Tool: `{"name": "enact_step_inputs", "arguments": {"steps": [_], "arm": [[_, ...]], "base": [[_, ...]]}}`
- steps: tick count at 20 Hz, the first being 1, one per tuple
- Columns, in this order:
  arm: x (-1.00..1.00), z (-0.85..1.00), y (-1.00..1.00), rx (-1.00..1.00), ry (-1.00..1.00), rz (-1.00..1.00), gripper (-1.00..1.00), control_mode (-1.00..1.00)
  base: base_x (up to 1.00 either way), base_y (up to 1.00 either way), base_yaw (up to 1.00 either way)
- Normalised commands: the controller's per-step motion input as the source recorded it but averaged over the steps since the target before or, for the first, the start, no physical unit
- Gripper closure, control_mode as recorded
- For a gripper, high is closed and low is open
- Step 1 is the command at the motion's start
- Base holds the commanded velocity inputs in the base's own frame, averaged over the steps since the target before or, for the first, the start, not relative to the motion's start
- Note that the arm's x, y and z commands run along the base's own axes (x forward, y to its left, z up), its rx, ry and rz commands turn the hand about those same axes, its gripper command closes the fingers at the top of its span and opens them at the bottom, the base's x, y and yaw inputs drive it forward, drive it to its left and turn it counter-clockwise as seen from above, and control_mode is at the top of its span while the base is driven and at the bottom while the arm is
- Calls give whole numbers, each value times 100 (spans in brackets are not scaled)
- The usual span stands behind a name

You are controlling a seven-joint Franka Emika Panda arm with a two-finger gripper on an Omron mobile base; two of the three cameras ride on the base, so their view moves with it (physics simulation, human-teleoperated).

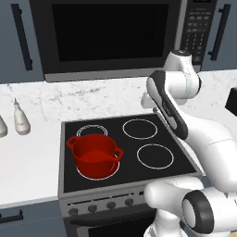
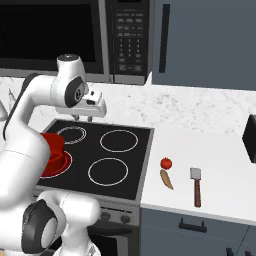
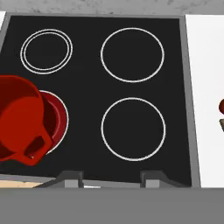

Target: Put the sweet potato and tomato in the pot. Retrieve the spatula and lightly stir the vegetables in the pot.

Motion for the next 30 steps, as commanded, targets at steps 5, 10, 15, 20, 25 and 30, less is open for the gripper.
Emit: {"name": "enact_step_inputs", "arguments": {"steps": [5,10,15,20,25,30], "arm": [[-43,-27,-3,-11,0,-2,-100,-100],[-18,-60,-56,-10,5,-3,-100,-100],[-14,-47,-100,5,2,0,-100,-100],[1,-43,-99,14,6,0,-100,-100],[6,-37,-56,8,11,-1,-100,-100],[9,-53,-67,0,13,-1,-100,-100]], "base": [[0,0,0],[0,0,0],[0,0,0],[0,0,0],[0,0,0],[0,0,0]]}}
